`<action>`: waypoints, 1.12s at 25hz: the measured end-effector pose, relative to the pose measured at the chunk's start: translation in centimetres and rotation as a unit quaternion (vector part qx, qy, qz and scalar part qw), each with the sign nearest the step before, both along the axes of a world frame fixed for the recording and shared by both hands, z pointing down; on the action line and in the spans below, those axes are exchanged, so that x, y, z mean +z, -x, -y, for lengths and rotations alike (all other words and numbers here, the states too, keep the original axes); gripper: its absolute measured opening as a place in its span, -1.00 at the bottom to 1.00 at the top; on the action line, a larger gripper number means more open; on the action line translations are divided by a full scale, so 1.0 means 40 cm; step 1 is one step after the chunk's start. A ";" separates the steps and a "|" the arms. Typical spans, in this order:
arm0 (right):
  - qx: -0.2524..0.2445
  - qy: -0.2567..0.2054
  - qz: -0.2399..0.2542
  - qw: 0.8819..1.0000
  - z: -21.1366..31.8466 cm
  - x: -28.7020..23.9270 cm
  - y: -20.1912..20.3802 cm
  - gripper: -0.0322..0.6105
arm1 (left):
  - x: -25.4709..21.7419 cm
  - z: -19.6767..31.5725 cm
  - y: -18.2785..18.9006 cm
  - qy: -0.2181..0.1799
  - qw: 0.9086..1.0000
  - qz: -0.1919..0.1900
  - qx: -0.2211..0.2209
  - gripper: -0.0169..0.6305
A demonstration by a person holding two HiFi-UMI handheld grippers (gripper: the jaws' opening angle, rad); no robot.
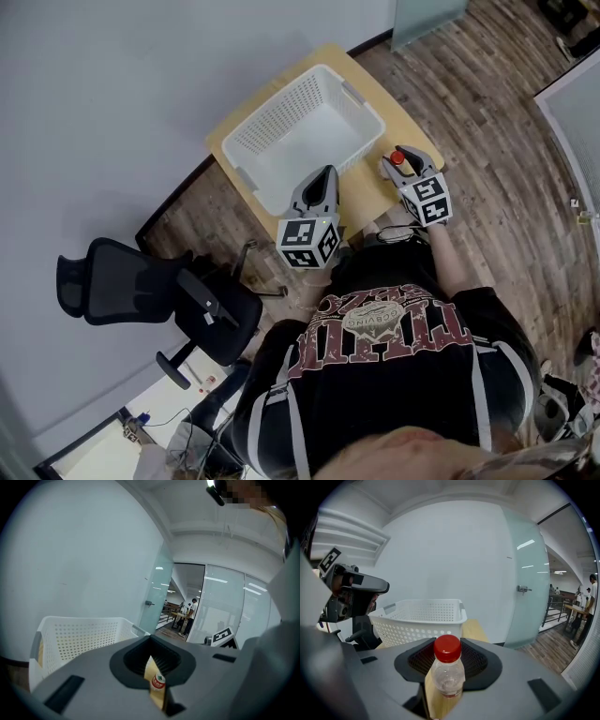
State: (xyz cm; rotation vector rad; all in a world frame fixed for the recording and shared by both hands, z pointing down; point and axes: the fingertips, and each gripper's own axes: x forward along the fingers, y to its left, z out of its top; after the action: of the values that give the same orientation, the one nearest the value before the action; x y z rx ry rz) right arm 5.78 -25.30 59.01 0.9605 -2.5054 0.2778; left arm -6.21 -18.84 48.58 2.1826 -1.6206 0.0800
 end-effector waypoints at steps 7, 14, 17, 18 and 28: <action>0.004 -0.003 0.002 1.000 -0.008 -0.008 0.000 -0.37 | -0.001 0.001 -0.001 0.001 1.000 -0.002 0.003 -0.80; -0.007 0.000 -0.002 1.000 -0.015 -0.008 0.007 -0.37 | 0.002 0.005 -0.005 0.003 1.000 -0.004 0.007 -0.80; -0.009 0.002 -0.002 1.000 -0.019 -0.009 0.011 -0.37 | 0.002 0.005 -0.002 0.002 1.000 -0.004 0.008 -0.80; -0.009 0.003 -0.001 1.000 -0.020 -0.010 0.011 -0.37 | 0.001 0.004 -0.002 0.002 1.000 -0.003 0.009 -0.80; -0.011 -0.008 0.005 1.000 -0.024 -0.045 0.000 -0.37 | -0.001 0.003 -0.004 -0.001 1.000 -0.002 0.014 -0.80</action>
State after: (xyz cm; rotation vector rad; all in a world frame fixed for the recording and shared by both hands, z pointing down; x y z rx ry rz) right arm 5.78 -24.33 57.23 0.9389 -2.5294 0.2564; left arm -6.03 -18.95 48.55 2.2059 -1.5894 0.0832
